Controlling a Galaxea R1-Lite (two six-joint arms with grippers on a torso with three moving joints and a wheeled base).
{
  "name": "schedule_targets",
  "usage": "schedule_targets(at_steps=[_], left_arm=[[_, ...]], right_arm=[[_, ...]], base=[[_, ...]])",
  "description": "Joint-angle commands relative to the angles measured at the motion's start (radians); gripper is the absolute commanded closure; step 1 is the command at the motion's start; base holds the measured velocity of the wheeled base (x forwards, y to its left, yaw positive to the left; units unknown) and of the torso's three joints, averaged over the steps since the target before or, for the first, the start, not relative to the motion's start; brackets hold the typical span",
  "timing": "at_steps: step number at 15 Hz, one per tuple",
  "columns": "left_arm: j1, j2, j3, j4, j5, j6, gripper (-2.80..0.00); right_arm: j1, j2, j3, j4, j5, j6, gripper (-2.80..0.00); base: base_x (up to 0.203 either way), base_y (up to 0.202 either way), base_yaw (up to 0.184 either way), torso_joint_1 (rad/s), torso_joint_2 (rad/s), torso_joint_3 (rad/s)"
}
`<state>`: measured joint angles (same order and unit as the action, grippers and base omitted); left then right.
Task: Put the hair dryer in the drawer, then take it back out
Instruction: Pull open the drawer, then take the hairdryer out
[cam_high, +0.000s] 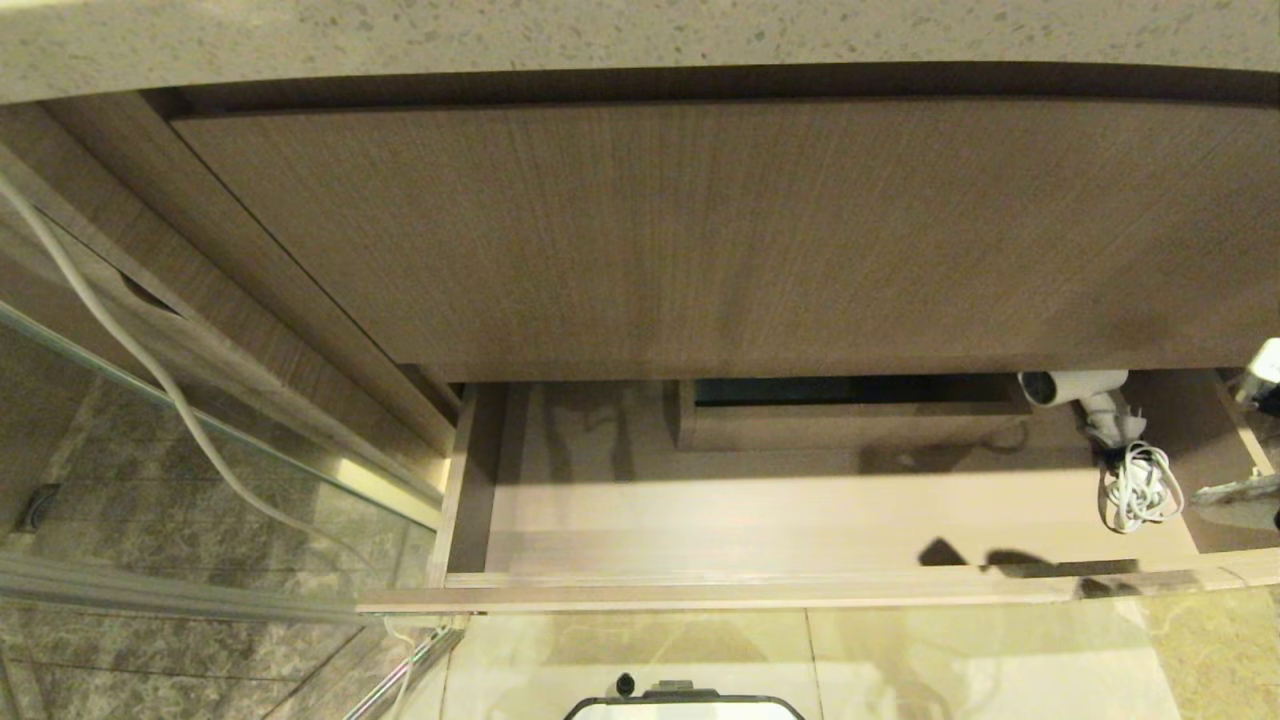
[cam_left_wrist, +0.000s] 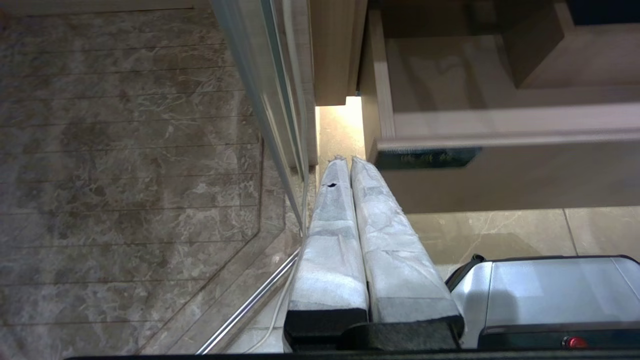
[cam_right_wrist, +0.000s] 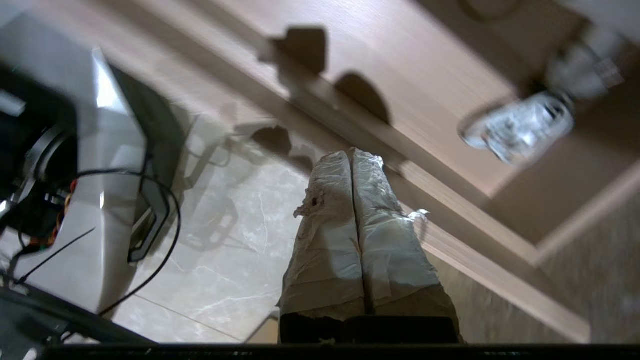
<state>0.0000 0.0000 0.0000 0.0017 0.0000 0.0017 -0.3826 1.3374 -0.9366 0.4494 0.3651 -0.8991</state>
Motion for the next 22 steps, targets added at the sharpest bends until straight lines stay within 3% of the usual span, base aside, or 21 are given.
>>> schedule_targets(at_steps=[1, 4, 6, 9, 11, 13, 15, 16, 19, 22], left_arm=[[0.000, 0.000, 0.000, 0.000, 0.000, 0.000, 0.00], [0.000, 0.000, 0.000, 0.000, 0.000, 0.000, 0.00], [0.000, 0.000, 0.000, 0.000, 0.000, 0.000, 0.00], [0.000, 0.000, 0.000, 0.000, 0.000, 0.000, 0.00], [0.000, 0.000, 0.001, 0.000, 0.000, 0.000, 0.00], [0.000, 0.000, 0.000, 0.000, 0.000, 0.000, 0.00], [0.000, 0.000, 0.000, 0.000, 0.000, 0.000, 0.00], [0.000, 0.000, 0.001, 0.000, 0.000, 0.000, 0.00], [0.000, 0.000, 0.000, 0.000, 0.000, 0.000, 0.00], [0.000, -0.001, 0.000, 0.000, 0.000, 0.000, 0.00]], right_arm=[[-0.144, 0.066, -0.043, 0.008, 0.004, 0.000, 0.00], [-0.208, 0.181, -0.102, 0.015, 0.001, 0.085, 0.00], [-0.207, 0.271, -0.163, 0.014, 0.001, 0.174, 0.00], [-0.203, 0.421, -0.300, 0.008, -0.002, 0.236, 0.00], [-0.204, 0.506, -0.392, 0.005, -0.054, 0.334, 0.00], [-0.200, 0.572, -0.461, 0.002, -0.157, 0.425, 0.00], [-0.183, 0.611, -0.474, -0.002, -0.175, 0.429, 0.00], [-0.182, 0.623, -0.470, -0.003, -0.177, 0.420, -2.80], [-0.159, 0.679, -0.484, 0.000, -0.258, 0.418, -2.80], [-0.136, 0.782, -0.597, 0.006, -0.329, 0.444, -2.80]], base=[[0.000, 0.000, 0.000, 0.000, 0.00, 0.000], [0.000, 0.000, 0.000, 0.000, 0.00, 0.000], [0.000, 0.000, 0.000, 0.000, 0.00, 0.000], [0.000, 0.000, 0.000, 0.000, 0.00, 0.000], [0.000, 0.000, 0.000, 0.000, 0.00, 0.000], [0.000, 0.000, 0.000, 0.000, 0.00, 0.000], [0.000, 0.000, 0.000, 0.000, 0.00, 0.000], [0.000, 0.000, 0.000, 0.000, 0.00, 0.000], [0.000, 0.000, 0.000, 0.000, 0.00, 0.000], [0.000, 0.000, 0.000, 0.000, 0.00, 0.000]])
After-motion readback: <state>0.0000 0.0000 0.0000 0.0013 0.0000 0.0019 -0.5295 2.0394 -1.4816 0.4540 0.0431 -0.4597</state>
